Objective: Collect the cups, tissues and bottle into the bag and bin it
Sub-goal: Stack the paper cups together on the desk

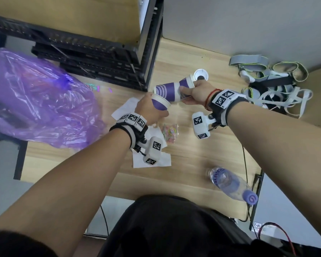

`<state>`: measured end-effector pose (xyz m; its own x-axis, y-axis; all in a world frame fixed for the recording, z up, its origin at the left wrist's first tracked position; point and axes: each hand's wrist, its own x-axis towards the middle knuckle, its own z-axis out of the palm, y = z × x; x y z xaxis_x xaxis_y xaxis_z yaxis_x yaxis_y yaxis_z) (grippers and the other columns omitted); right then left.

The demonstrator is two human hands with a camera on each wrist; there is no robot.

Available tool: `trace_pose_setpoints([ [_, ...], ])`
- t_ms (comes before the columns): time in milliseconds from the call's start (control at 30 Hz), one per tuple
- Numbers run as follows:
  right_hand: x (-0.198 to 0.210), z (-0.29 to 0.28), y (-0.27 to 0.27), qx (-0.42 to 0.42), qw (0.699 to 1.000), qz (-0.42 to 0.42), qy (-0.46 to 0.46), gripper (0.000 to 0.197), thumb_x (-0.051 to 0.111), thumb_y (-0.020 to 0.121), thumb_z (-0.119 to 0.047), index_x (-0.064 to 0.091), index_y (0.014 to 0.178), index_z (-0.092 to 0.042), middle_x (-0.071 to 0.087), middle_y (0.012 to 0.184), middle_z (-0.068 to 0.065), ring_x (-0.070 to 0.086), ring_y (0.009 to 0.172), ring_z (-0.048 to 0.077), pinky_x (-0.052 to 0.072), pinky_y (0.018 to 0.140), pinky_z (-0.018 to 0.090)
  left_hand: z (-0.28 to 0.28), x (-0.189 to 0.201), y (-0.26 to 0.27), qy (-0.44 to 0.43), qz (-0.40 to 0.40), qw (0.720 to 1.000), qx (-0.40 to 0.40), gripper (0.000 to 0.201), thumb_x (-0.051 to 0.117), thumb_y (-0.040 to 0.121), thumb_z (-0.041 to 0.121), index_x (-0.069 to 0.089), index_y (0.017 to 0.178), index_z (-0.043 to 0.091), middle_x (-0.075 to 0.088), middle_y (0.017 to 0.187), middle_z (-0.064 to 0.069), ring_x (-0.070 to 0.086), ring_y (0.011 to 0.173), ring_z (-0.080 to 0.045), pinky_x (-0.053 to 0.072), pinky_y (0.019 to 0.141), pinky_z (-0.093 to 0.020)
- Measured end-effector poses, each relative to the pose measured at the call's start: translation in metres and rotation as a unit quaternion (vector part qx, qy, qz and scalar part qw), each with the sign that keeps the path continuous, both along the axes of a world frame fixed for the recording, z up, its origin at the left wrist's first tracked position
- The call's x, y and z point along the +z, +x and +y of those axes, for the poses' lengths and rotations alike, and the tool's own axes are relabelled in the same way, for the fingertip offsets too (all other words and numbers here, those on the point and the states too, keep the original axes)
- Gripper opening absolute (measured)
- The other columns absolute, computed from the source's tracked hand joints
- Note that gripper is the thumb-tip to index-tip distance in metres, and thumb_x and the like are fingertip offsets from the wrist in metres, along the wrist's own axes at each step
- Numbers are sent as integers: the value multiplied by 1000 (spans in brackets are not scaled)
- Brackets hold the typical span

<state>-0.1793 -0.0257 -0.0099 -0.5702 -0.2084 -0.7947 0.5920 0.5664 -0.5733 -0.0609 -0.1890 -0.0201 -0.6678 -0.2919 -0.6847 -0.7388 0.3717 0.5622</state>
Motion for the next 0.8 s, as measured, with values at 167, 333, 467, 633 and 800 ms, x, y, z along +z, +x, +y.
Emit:
trace_pose_setpoints([
  [167,9,4,-8,16,999,7,36,43,86,69,-36,60,96,-15,59,79,7,54,64,17,54,72,35,3,1,-4,79,24,996,-25,66,83,59,28,48,116,25,65,102,1,65,83,-17,52,63,-28],
  [333,34,15,-16,38,997,55,33,39,86,67,-38,70,94,-13,59,81,9,50,67,18,42,61,31,4,7,-4,40,34,997,-55,75,83,60,28,44,125,25,62,106,0,64,88,-19,51,63,-28],
  [467,66,22,-17,146,983,98,43,26,82,74,-37,69,81,-16,62,77,4,53,67,13,45,58,23,5,21,-4,-11,59,992,-107,84,83,60,25,40,133,26,66,112,-2,64,95,-25,56,81,-39],
  [633,110,8,21,321,937,102,87,40,57,88,-59,60,77,-21,57,76,-3,52,69,16,42,60,24,29,60,2,14,126,984,-129,97,79,59,25,30,142,36,70,104,-2,68,93,-29,58,77,-39],
  [800,139,5,64,318,940,112,46,69,26,92,-71,53,124,-16,58,116,2,58,104,23,54,91,43,43,99,43,0,179,981,-78,98,76,59,26,23,137,51,68,98,-2,69,83,-27,61,69,-43],
])
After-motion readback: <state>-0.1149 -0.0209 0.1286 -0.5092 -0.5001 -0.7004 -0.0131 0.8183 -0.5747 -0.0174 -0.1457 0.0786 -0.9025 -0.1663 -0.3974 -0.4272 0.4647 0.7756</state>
